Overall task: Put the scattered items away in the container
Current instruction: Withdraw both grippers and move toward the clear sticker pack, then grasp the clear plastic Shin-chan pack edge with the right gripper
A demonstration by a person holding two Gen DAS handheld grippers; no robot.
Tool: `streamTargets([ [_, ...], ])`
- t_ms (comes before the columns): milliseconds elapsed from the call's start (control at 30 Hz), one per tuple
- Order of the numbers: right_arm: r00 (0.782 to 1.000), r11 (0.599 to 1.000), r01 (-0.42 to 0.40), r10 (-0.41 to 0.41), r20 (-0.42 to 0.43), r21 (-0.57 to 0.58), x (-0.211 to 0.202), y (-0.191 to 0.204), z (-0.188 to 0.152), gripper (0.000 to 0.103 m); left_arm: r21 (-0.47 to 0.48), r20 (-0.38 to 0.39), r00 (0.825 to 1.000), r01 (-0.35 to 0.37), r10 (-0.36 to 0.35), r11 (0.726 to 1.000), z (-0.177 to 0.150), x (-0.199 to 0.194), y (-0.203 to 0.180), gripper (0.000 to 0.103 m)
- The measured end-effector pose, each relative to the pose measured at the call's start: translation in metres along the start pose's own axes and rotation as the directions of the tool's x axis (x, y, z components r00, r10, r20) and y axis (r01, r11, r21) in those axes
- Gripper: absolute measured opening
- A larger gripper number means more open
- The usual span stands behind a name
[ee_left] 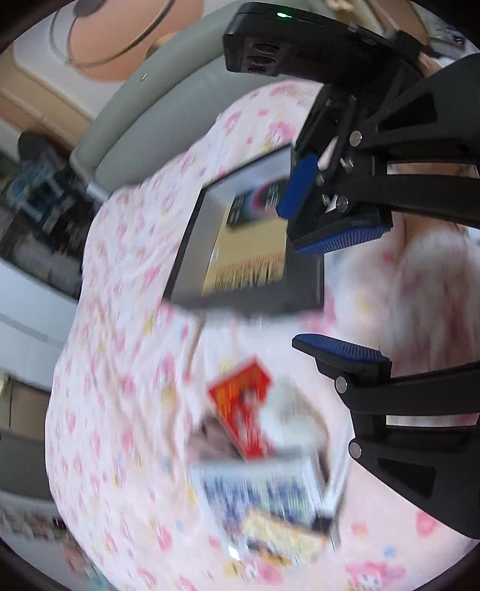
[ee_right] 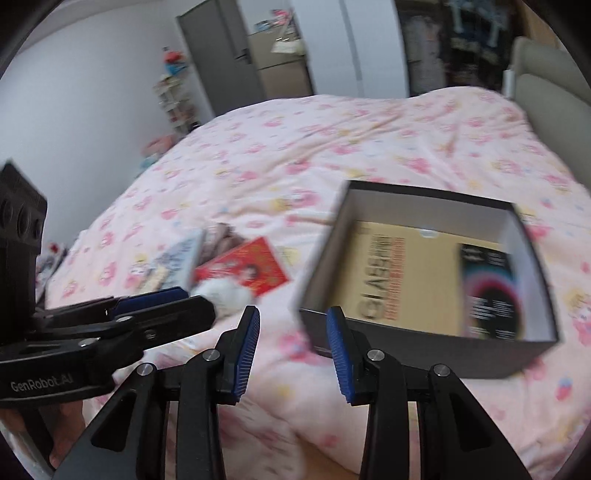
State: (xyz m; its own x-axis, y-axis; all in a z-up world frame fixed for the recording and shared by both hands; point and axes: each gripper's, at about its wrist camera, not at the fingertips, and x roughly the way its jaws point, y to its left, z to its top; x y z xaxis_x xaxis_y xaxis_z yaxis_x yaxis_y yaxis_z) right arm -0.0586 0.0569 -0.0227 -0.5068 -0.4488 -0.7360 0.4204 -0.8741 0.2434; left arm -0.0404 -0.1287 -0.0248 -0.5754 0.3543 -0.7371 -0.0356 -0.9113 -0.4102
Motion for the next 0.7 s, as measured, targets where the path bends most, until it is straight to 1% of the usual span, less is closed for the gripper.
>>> streamTargets([
  [33,0.999,0.999,-0.034,0.034,-0.016,-0.002,0.010,0.011,0.004,0.034,-0.023,0.009,1.000,-0.015,0.015,1.000,0.000,-0.002,0.015,0.048],
  [133,0.995,0.997,-0.081,0.080,-0.061,-0.017,0.032,0.036,0.010,0.034,-0.135,0.009,0.999,-0.036,0.037,0.990,-0.003,-0.001,0.066,0.048],
  [167,0.992,0.995,-0.094,0.091,-0.084,-0.027,0.043,0.047,0.012,0.034,-0.180,0.011,0.999,-0.048,0.051,0.982,-0.004,-0.001,0.085,0.048],
  [233,0.985,0.992,-0.119,0.114,-0.127,-0.032,0.064,0.066,0.019,0.034,-0.244,0.015,0.996,-0.080,0.086,0.967,-0.007,0.003,0.113,0.048],
  [300,0.976,0.988,-0.150,0.143,-0.164,-0.029,0.081,0.079,0.024,0.035,-0.328,0.015,0.993,-0.107,0.118,0.939,-0.013,0.008,0.147,0.048],
  [367,0.966,0.986,-0.163,0.151,-0.209,-0.043,0.104,0.094,0.026,0.037,-0.397,-0.003,0.989,-0.136,0.147,0.908,-0.020,0.013,0.178,0.048],
  [467,0.951,0.985,-0.165,0.146,-0.273,-0.050,0.136,0.107,0.025,0.037,-0.485,-0.039,0.986,-0.158,0.160,0.860,-0.036,0.020,0.223,0.048],
  [533,0.936,0.984,-0.179,0.163,-0.312,-0.023,0.155,0.110,0.029,0.038,-0.530,-0.048,0.985,-0.168,0.168,0.831,-0.045,0.023,0.246,0.048],
  [567,0.928,0.983,-0.185,0.174,-0.330,-0.003,0.166,0.112,0.032,0.040,-0.547,-0.047,0.983,-0.175,0.179,0.818,-0.048,0.023,0.256,0.048],
  [633,0.912,0.980,-0.197,0.187,-0.365,0.011,0.189,0.119,0.036,0.055,-0.584,-0.033,0.979,-0.180,0.199,0.791,-0.052,0.022,0.272,0.049],
  [700,0.902,0.986,-0.169,0.149,-0.405,-0.014,0.209,0.127,0.036,0.056,-0.615,-0.021,0.979,-0.174,0.204,0.769,-0.054,0.025,0.287,0.057],
])
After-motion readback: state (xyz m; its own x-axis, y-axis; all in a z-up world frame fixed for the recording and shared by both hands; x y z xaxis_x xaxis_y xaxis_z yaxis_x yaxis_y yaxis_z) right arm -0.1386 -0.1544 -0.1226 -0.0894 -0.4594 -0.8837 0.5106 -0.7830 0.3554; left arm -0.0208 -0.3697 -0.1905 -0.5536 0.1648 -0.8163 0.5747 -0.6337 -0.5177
